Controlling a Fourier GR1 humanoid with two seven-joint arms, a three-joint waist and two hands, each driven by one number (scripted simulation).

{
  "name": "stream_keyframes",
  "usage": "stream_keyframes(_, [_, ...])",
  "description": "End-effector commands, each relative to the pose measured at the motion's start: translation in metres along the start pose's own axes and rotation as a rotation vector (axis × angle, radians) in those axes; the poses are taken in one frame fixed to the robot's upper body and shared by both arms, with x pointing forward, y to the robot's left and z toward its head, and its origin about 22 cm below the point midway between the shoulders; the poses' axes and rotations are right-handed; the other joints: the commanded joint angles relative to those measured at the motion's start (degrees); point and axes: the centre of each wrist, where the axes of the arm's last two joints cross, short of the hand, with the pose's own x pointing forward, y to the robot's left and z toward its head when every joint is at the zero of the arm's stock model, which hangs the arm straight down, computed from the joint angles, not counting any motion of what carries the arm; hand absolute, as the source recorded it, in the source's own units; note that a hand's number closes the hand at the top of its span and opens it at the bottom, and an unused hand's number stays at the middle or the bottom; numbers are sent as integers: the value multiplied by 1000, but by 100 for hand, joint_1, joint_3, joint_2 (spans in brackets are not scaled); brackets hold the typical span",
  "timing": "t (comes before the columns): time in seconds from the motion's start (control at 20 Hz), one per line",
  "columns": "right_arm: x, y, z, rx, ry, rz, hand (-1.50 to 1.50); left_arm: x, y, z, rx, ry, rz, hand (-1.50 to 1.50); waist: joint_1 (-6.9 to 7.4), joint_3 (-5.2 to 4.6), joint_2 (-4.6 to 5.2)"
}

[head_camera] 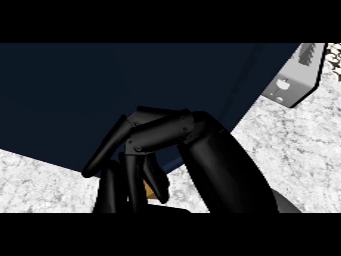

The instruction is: Pick up the bottled water, place it into the cabinet and close the cabinet

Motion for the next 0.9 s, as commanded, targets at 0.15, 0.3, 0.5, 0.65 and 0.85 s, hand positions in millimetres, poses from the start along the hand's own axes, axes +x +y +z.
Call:
stream_keyframes(0.15, [-23, -12, -55, -42, 18, 13, 150, 14, 14, -4, 14, 4, -19, 150, -55, 5, 7])
stream_keyframes(0.3, [-40, -54, -56, -17, 61, 31, 150, 21, 14, 26, -6, 7, -12, 150, -12, 9, -4])
stream_keyframes(0.5, [-68, -50, -89, -52, 112, 31, 150, 24, 16, 15, 0, -21, -18, 150, -13, 6, 11])
stream_keyframes(0.65, [-76, -57, -112, -28, 141, 41, 150, 22, 35, 1, 11, -11, -21, 150, -26, 4, 28])
stream_keyframes(0.85, [-99, -83, -119, -82, 168, 58, 150, 32, 34, 13, -25, 20, 16, 150, 97, 5, 49])
